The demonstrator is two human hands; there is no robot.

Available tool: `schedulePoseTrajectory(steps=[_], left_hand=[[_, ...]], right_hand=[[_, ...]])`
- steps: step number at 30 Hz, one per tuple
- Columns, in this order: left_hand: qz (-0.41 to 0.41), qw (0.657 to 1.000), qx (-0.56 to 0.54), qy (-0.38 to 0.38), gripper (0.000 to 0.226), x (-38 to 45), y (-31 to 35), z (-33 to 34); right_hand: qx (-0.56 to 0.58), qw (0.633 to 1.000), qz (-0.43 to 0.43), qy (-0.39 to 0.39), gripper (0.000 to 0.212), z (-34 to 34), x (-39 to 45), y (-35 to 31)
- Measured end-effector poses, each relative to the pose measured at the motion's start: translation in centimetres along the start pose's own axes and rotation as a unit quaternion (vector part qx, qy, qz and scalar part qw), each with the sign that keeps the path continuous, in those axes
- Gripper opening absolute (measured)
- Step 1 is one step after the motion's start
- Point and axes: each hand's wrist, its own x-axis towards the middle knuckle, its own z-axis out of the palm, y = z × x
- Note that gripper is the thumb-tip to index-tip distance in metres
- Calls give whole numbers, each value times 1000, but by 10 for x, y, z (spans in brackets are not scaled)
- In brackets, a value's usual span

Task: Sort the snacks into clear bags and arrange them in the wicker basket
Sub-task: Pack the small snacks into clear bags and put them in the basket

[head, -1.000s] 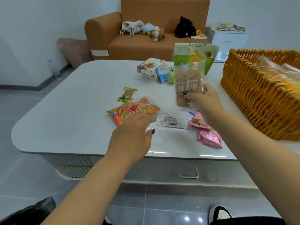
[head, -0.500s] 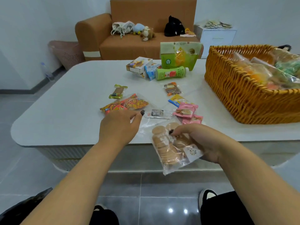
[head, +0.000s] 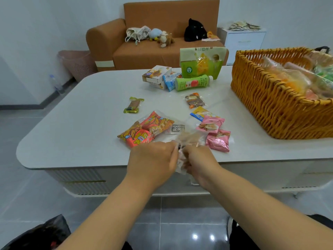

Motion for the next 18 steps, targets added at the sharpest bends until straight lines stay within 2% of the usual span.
schedulePoseTrajectory(steps=[4,7,10,11,13,15,17,18], left_hand=[[-35,999,3,-13,15,11,13,6],[-79,997,-25,0,14,20,11,12],[-79,996,-38,9,22,26,15,13],[-75,996,-46,3,23,27,19,10],[-62,992,-96,-56,28,28,27,1],[-113,956,-238,-127,28,34,17,-8],[-220,896,-372,-100,14,42,-11,-11],[-273,883,-372,-81,10,44,-30,-7]], right_hand=[[49,995,15,-87,42,9,-7,6],[98,990,38,-91,31,11,-3,9],[111,991,50,-58,24,10,2,6],[117,991,44,-53,23,9,3,6],[139,988,33,-57,22,8,6,6],[134,989,34,-50,22,7,12,8],[118,991,51,-25,23,4,17,9],[116,991,57,-24,24,3,19,8]])
